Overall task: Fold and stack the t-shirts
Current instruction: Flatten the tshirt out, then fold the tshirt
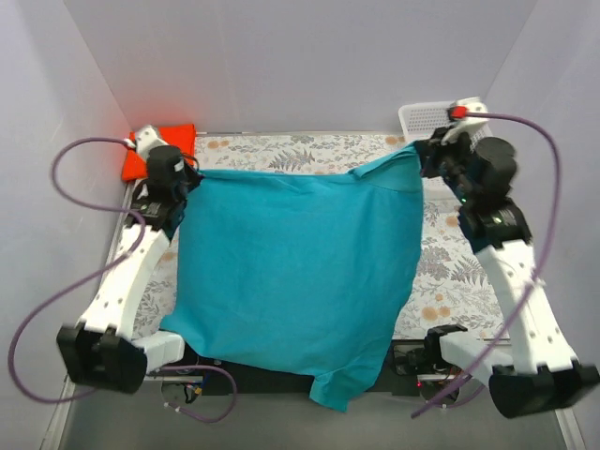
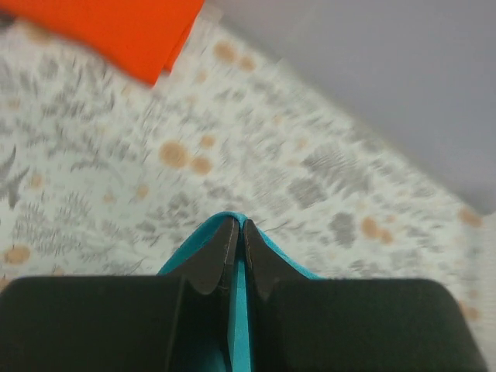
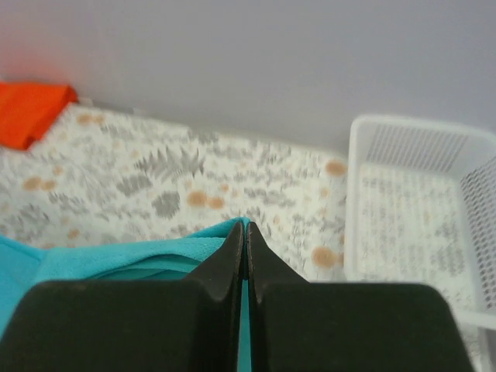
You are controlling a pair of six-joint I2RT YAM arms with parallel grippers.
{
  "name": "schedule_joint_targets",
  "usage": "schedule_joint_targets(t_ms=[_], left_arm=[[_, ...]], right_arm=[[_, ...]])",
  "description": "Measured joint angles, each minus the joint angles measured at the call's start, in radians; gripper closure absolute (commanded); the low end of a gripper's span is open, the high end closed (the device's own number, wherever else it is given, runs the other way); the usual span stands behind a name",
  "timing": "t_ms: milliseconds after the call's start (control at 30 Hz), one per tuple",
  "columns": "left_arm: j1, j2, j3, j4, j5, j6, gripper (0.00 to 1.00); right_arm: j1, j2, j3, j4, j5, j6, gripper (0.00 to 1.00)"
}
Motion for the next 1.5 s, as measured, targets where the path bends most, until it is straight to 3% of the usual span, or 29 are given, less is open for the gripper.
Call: schedule_joint_targets(t_ms=[133, 233, 367, 533, 700, 1033, 1500], left_arm=[[0.008, 0.287, -0.147, 0.074, -0.038, -0.055, 1.00], [0.023, 0.496, -0.159, 0.111, -0.042, -0.086, 1.00], [0.046, 0.710, -0.109, 0.153, -0.036, -0.100, 1.00], [0.077, 0.852, 0.034, 0.214, -0.011, -0.099, 1.00], [0.104, 0.912, 0.108, 0.243, 0.039, -0.093, 1.00], [0.116, 0.934, 0.159, 0.232, 0.116, -0.071, 1.00], [0.137, 0.729, 0.141, 0.089, 0.143, -0.070, 1.00]], right_arm=[[0.000, 0.202, -0.172, 0.117, -0.016, -0.007, 0.99], [0.000, 0.359, -0.245, 0.196, -0.028, -0.015, 0.99], [-0.001, 0.552, -0.248, 0.284, -0.031, -0.031, 0.99], [-0.007, 0.729, -0.194, 0.344, -0.031, -0.037, 0.99], [-0.023, 0.828, -0.104, 0.376, -0.038, -0.039, 0.99], [-0.031, 0.845, -0.042, 0.394, -0.087, -0.004, 0.99], [-0.031, 0.684, -0.126, 0.274, -0.080, 0.066, 0.99]])
